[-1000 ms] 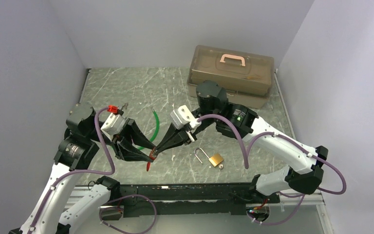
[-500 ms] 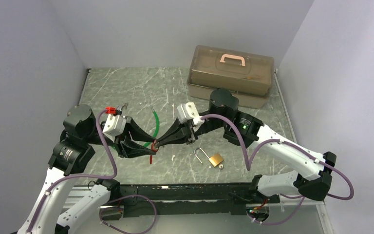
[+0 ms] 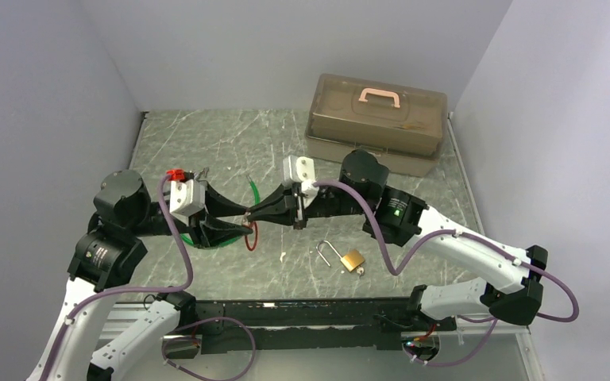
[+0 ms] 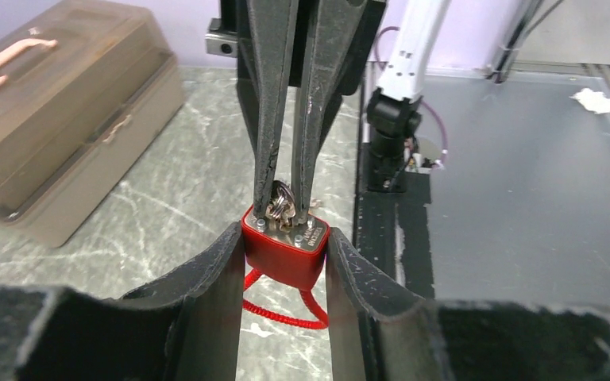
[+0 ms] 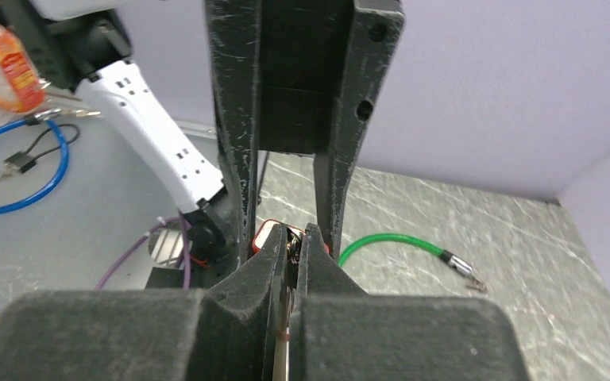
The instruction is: Unlock with the key
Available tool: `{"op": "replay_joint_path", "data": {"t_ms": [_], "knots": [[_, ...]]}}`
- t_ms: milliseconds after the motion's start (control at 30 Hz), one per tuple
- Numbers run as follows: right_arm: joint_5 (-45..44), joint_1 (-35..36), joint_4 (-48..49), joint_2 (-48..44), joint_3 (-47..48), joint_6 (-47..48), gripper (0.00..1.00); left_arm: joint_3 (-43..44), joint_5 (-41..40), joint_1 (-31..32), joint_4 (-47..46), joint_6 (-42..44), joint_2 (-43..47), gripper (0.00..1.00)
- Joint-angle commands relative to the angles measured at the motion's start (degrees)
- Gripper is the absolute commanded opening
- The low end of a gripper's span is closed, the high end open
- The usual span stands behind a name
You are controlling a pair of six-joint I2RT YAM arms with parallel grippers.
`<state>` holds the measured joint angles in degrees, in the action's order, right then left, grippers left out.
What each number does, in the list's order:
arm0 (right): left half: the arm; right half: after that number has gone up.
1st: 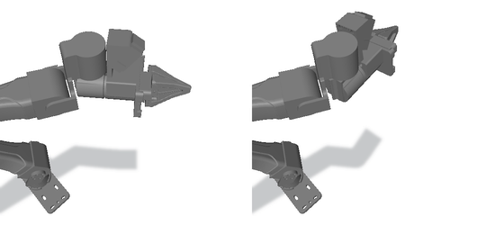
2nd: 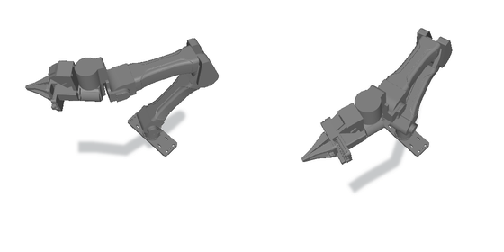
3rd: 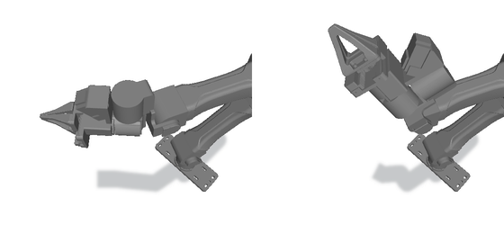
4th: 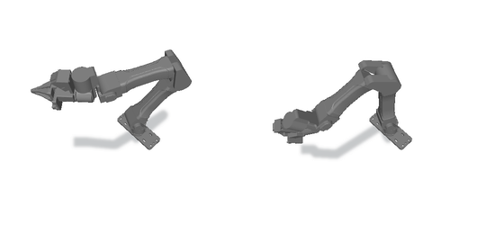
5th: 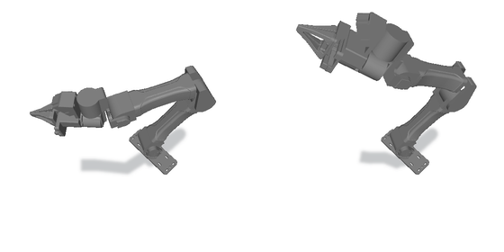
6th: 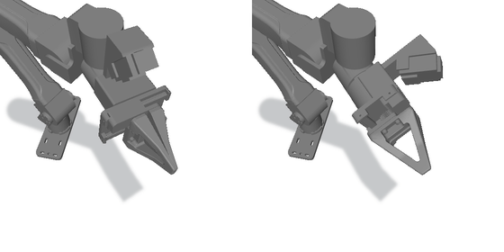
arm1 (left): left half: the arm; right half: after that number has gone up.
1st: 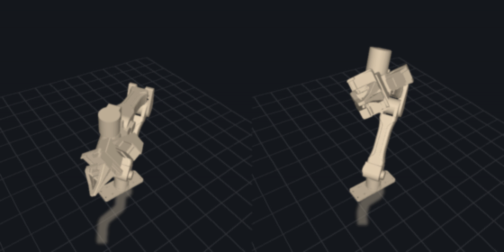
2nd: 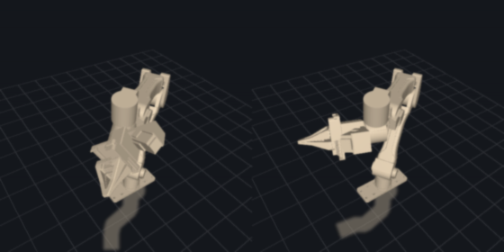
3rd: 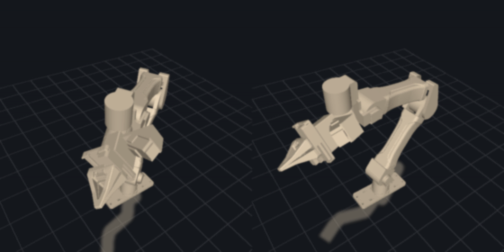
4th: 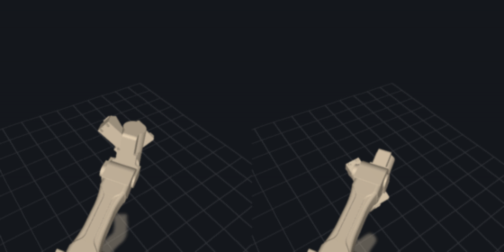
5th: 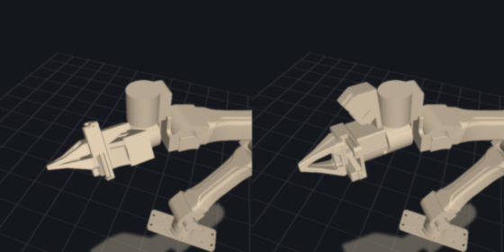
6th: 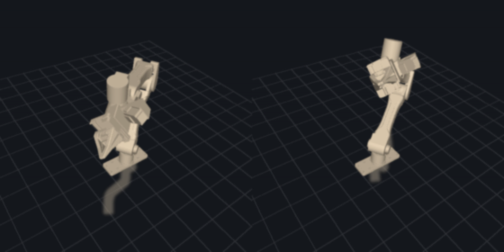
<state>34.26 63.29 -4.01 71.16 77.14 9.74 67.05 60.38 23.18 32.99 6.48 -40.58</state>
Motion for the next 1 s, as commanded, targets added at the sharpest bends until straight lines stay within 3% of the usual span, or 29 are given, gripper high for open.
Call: {"op": "replay_joint_path", "data": {"t_ms": [0, 233, 367, 567, 600, 633, 667, 700, 733, 767, 967], "knots": [[-11.4, 2.4, -4.8, 2.7, -1.4, -3.6, 0.00, 3.8, -11.3, -0.2, -6.8, 3.9, -0.3, 0.00], [-14.1, 2.5, -3.2, -0.2, -3.1, -5.6, 0.00, 2.9, -9.9, -0.2, -5.4, 5.5, 0.3, 0.00], [-14.6, 2.4, -2.3, -2.9, -2.6, -5.6, 0.08, 2.2, -6.7, -0.2, -3.9, 7.0, 0.8, 0.00], [-16.3, 2.5, -2.4, -5.0, -1.4, -5.0, 0.00, -0.9, -5.6, -0.2, -2.1, 7.6, 2.9, 0.00], [-16.1, 2.4, -2.2, -5.2, -1.5, -4.9, 0.00, -1.3, -5.9, -0.2, -2.6, 6.7, 3.4, 0.11], [-15.9, 2.5, -2.1, -5.3, -1.7, -4.8, 0.00, -1.4, -6.0, -0.2, -2.9, 6.3, 3.4, 0.29], [-15.7, 2.5, -1.9, -5.3, -1.7, -4.7, 0.00, -0.8, -5.7, -0.2, -2.6, 6.3, 3.3, 0.61], [-15.6, 2.5, -2.0, -5.3, -1.7, -4.6, 0.00, -0.2, -5.5, -0.2, -2.1, 6.3, 3.0, 0.82], [-15.5, 2.5, -2.3, -5.3, -1.5, -4.5, 0.00, 0.2, -5.6, -0.2, -1.8, 6.2, 2.9, 0.92], [-15.3, 2.5, -2.5, -5.2, -1.2, -4.4, 0.00, 0.7, -5.7, -0.2, -1.5, 6.4, 2.7, 0.98], [-14.7, 2.5, -3.1, -5.3, -0.3, -3.9, 0.00, 0.3, -5.8, -0.2, 2.2, 8.6, 3.4, 1.00]]}}
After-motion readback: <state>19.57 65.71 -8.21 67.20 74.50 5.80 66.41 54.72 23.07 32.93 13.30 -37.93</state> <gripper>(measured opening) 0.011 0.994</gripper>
